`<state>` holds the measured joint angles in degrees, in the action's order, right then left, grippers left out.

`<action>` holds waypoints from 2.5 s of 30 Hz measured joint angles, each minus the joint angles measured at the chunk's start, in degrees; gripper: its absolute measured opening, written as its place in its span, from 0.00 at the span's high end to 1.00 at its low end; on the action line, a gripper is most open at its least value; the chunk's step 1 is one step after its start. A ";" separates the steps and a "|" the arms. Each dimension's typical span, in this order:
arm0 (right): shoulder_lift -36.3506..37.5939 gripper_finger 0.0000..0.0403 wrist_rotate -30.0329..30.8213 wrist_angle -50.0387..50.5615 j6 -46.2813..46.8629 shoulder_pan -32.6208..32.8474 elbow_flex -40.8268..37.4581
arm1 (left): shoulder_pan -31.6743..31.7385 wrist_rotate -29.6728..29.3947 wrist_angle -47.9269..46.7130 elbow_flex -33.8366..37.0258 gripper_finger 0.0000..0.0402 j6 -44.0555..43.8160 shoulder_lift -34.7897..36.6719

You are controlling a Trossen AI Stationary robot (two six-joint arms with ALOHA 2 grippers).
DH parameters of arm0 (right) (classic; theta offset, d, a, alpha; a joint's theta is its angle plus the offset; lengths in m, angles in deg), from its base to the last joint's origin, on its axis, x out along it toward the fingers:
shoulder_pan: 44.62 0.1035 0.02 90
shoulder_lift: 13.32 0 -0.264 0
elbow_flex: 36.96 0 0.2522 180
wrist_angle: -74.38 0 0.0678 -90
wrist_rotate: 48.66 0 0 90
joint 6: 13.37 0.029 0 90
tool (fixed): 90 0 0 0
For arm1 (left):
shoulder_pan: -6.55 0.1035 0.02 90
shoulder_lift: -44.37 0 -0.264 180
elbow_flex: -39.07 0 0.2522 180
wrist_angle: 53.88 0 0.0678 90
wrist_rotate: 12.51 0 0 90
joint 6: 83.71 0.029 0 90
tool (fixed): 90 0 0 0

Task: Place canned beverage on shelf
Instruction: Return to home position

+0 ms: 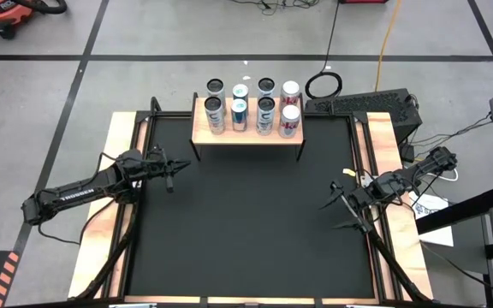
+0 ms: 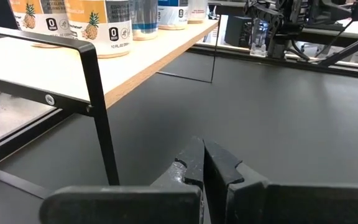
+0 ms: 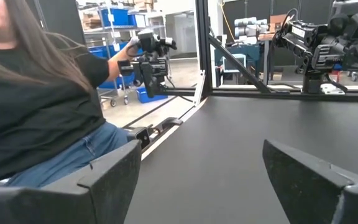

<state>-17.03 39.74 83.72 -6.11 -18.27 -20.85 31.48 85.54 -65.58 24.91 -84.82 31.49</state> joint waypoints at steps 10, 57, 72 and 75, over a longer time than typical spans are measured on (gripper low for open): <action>2.86 0.21 -0.01 -0.03 0.00 -0.02 0.00 | 0.00 0.00 0.05 0.02 1.00 0.00 0.00; 3.61 0.21 0.03 2.77 -0.63 -1.64 -1.49 | 0.01 0.02 0.07 0.11 1.00 0.00 2.80; 3.61 0.21 0.02 2.77 -0.61 -1.66 -1.49 | 0.01 0.02 0.07 0.15 1.00 0.00 2.80; 3.61 0.21 0.02 2.77 -0.62 -1.66 -1.49 | 0.00 0.02 0.07 0.15 1.00 0.00 2.80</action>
<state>-13.41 39.76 86.49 -6.72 -19.94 -22.34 31.48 85.56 -65.51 25.06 -84.82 34.29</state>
